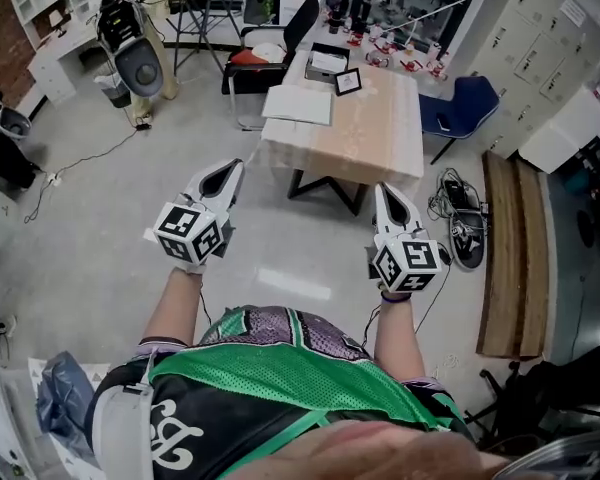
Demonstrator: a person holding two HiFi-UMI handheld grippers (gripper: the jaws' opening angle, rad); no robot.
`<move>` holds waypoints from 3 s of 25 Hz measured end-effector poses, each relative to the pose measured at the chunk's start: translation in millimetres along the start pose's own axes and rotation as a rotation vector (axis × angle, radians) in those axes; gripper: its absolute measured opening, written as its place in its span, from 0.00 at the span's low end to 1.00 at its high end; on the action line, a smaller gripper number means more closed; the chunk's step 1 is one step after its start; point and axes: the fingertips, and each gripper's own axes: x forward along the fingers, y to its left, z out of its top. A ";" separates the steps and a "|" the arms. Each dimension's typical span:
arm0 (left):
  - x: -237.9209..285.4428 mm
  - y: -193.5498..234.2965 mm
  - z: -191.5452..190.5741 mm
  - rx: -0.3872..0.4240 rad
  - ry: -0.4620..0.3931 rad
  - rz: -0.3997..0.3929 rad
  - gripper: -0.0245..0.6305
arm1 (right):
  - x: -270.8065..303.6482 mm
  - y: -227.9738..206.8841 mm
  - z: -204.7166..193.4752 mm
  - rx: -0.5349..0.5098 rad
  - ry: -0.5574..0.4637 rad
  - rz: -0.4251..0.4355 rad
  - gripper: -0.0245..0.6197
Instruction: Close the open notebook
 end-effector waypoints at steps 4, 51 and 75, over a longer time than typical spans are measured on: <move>4.7 -8.6 -3.7 0.047 0.004 0.057 0.06 | -3.3 -16.4 -7.0 -0.007 -0.024 -0.010 0.04; 276.6 267.1 -23.6 -0.052 0.005 0.034 0.06 | 373.4 -96.4 4.0 0.004 -0.010 -0.024 0.04; 413.2 297.6 -18.2 -0.002 0.030 0.011 0.06 | 481.5 -169.5 17.1 0.032 -0.064 0.015 0.04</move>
